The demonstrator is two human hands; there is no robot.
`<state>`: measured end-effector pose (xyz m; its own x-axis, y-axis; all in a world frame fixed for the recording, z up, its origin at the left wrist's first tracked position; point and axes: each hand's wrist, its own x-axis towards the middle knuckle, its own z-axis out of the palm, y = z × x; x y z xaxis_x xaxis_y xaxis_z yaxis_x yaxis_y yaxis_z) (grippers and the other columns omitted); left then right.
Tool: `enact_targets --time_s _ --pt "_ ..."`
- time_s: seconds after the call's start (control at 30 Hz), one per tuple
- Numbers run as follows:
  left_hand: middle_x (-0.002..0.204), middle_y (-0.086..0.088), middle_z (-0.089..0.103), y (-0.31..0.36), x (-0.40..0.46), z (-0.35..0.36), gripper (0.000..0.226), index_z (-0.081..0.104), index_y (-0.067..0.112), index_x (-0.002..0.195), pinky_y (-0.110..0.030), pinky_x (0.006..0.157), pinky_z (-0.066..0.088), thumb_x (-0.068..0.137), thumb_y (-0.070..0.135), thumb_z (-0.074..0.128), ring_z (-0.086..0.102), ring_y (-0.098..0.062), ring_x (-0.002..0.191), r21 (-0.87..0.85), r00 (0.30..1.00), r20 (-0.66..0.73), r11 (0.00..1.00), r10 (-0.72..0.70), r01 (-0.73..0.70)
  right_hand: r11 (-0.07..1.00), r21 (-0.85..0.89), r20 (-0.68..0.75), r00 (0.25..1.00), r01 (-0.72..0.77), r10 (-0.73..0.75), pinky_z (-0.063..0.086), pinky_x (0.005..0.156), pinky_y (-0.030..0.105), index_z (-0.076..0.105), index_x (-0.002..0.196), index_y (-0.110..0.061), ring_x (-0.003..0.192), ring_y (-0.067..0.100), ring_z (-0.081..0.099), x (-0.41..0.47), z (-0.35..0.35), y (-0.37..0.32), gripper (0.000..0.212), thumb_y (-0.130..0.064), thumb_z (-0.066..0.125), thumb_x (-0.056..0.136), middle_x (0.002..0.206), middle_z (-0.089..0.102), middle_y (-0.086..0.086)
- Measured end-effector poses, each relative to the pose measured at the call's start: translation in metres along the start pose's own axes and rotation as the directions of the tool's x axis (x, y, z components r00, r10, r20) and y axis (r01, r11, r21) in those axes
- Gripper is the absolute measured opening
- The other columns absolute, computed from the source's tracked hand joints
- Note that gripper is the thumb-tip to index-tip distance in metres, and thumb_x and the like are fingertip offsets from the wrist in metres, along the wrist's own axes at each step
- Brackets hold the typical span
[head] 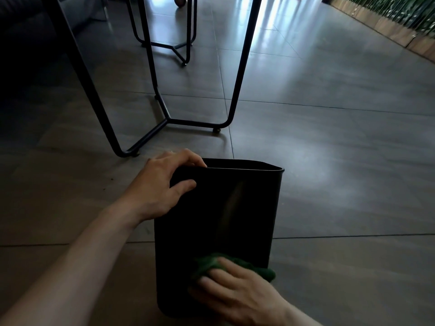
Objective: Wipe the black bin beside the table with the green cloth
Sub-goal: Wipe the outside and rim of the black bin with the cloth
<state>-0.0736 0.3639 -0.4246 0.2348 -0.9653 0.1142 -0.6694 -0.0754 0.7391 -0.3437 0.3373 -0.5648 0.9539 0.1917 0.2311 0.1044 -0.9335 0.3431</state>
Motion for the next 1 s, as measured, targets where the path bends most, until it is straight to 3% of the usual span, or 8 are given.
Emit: enact_targets --time_s 0.07,0.13,0.3,0.5,0.57,0.63,0.8,1.0 --pt "0.113 0.013 0.064 -0.002 0.0 0.001 0.039 0.059 0.053 0.108 -0.031 0.094 0.048 0.086 0.025 0.071 0.059 -0.009 0.111 0.009 1.0 -0.001 1.0 0.006 -0.006 0.998 0.06 0.001 1.0 0.015 -0.015 0.029 0.126 0.044 0.043 0.153 -0.015 0.129 0.025 0.057 -0.001 -0.007 0.012 0.045 -0.003 0.032 0.111 0.143 0.05 0.007" --pt "0.113 0.012 0.065 -0.003 0.001 0.001 0.039 0.06 0.051 0.11 -0.034 0.097 0.049 0.086 0.024 0.071 0.06 -0.011 0.112 0.013 1.0 0.002 1.0 0.007 -0.007 0.968 0.187 -0.116 0.975 -0.167 0.191 0.038 0.119 0.047 0.049 0.151 -0.013 0.127 0.034 0.057 0.013 -0.022 0.041 0.043 -0.008 0.051 0.108 0.143 0.052 0.013" --pt "0.11 0.013 0.065 -0.004 0.003 -0.002 0.038 0.061 0.048 0.112 -0.036 0.095 0.051 0.086 0.022 0.071 0.062 -0.008 0.109 0.016 1.0 0.003 1.0 0.024 -0.024 0.767 0.239 -0.26 0.722 -0.595 0.641 0.033 0.124 0.048 0.049 0.152 -0.017 0.145 0.033 0.042 0.048 -0.046 0.091 0.058 -0.018 0.071 0.098 0.158 0.044 0.012" --pt "0.11 0.014 0.065 -0.004 0.001 0.001 0.038 0.059 0.053 0.109 -0.023 0.089 0.045 0.085 0.025 0.071 0.061 -0.004 0.107 0.025 0.999 -0.011 0.999 0.041 -0.041 0.975 0.127 -0.08 0.977 -0.185 0.196 0.038 0.119 0.04 0.06 0.14 -0.015 0.117 0.026 0.063 0.004 -0.028 0.005 0.033 -0.01 0.049 0.11 0.131 0.065 0.003" --pt "0.111 0.014 0.066 -0.004 0.0 0.001 0.038 0.059 0.051 0.11 -0.028 0.092 0.048 0.085 0.025 0.071 0.061 -0.006 0.109 0.035 0.999 -0.01 0.998 0.048 -0.048 0.978 0.141 -0.078 0.984 -0.151 0.163 0.043 0.114 0.039 0.062 0.137 -0.013 0.11 0.026 0.066 0.004 -0.036 0.015 0.031 -0.008 0.052 0.108 0.123 0.068 0.003" --pt "0.112 0.013 0.066 -0.002 0.0 0.0 0.037 0.06 0.047 0.112 -0.037 0.096 0.05 0.086 0.022 0.072 0.061 -0.01 0.111 0.037 0.999 -0.011 0.998 0.044 -0.043 0.939 0.204 -0.153 0.938 -0.278 0.311 0.046 0.111 0.042 0.065 0.136 -0.011 0.115 0.032 0.065 0.015 -0.049 0.04 0.032 -0.008 0.058 0.104 0.128 0.069 0.01" --pt "0.111 0.014 0.066 0.0 -0.001 -0.002 0.037 0.061 0.044 0.113 -0.036 0.096 0.052 0.087 0.02 0.073 0.061 -0.006 0.109 0.033 0.999 -0.006 0.999 0.041 -0.041 0.73 0.263 -0.245 0.688 -0.631 0.683 0.054 0.106 0.046 0.066 0.138 -0.011 0.13 0.034 0.06 0.046 -0.071 0.091 0.049 -0.006 0.076 0.089 0.146 0.061 0.012" --pt "0.111 0.017 0.066 0.0 -0.002 0.0 0.039 0.061 0.046 0.11 -0.025 0.092 0.046 0.085 0.019 0.073 0.06 -0.001 0.109 0.042 0.999 -0.023 0.998 0.042 -0.041 0.931 0.139 -0.136 0.925 -0.337 0.355 0.051 0.107 0.042 0.072 0.126 -0.01 0.107 0.032 0.069 0.003 -0.054 0.017 0.027 -0.008 0.063 0.101 0.124 0.072 0.01"
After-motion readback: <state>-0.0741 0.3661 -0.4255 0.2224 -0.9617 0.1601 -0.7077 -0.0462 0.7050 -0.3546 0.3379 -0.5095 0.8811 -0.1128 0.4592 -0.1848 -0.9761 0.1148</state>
